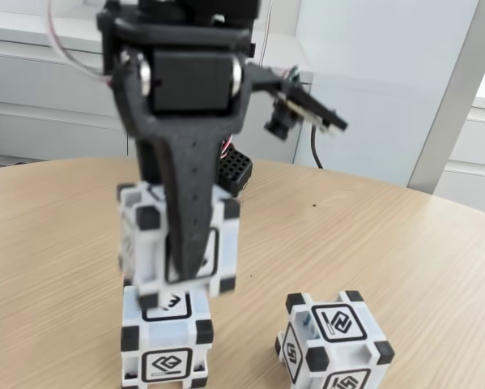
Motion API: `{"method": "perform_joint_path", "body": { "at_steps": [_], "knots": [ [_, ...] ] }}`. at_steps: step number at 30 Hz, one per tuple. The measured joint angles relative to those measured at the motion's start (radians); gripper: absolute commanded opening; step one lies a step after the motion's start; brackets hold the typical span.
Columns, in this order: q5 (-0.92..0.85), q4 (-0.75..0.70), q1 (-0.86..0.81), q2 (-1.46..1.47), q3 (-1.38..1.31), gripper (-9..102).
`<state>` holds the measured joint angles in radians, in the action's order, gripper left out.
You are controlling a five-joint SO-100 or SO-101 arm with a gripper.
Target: Stack cubes from left to right.
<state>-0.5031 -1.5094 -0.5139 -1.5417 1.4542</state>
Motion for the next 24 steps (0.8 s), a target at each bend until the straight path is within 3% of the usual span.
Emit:
{"method": "perform_joint_path", "body": {
  "at_steps": [6, 24],
  "knots": [
    [0.008, 0.066, 0.000, 0.002, 0.000, 13],
    [0.028, 0.021, -0.003, 0.003, 0.058, 13]
  ]
}}
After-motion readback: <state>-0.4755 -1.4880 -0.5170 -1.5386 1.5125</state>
